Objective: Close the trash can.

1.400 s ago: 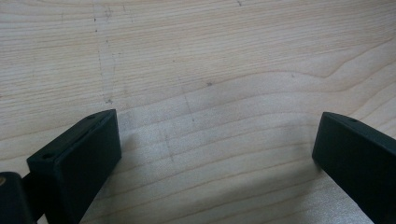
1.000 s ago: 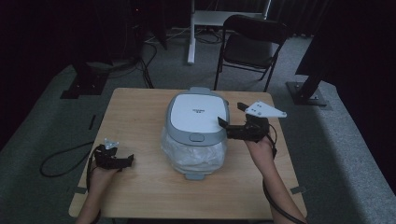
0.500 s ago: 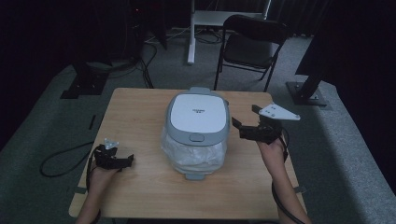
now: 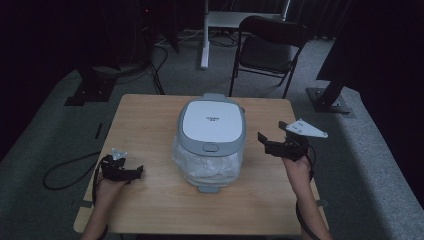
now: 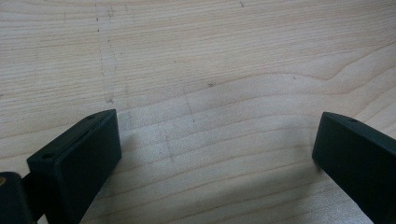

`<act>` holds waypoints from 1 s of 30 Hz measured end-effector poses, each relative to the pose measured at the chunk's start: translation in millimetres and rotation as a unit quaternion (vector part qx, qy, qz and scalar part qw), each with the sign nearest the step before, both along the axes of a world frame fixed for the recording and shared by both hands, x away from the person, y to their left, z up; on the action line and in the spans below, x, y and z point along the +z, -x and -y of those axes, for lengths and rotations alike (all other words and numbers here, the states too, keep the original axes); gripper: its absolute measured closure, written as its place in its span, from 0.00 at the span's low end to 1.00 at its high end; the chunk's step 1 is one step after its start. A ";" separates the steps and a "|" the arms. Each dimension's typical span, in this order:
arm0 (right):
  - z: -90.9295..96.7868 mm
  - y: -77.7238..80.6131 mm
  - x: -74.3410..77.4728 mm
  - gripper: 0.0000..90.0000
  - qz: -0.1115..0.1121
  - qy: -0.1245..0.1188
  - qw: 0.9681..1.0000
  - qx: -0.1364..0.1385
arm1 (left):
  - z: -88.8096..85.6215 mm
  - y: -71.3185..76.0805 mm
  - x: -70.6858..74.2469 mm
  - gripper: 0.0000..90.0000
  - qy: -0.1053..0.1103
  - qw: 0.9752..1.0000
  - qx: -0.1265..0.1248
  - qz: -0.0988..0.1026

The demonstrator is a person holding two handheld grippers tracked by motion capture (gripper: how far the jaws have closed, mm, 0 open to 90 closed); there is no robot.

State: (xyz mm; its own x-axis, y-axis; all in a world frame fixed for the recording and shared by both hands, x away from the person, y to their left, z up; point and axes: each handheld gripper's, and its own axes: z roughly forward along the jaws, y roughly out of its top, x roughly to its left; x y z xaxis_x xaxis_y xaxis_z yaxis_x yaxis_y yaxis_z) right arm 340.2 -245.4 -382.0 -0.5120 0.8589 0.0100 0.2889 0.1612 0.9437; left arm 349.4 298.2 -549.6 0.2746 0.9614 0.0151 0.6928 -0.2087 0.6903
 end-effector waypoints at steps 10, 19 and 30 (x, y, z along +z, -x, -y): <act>16.2 2.3 -35.6 0.12 -0.026 -0.009 0.999 -0.030 | -0.3 0.0 0.0 0.02 -0.001 1.000 -0.001 0.000; 27.7 3.8 -70.2 0.12 -0.051 -0.010 0.997 -0.052 | -0.3 0.0 0.0 0.02 -0.001 1.000 -0.001 0.000; 43.2 3.5 -103.5 0.12 -0.080 -0.009 0.993 -0.082 | -0.3 0.0 0.0 0.02 -0.001 1.000 -0.001 0.000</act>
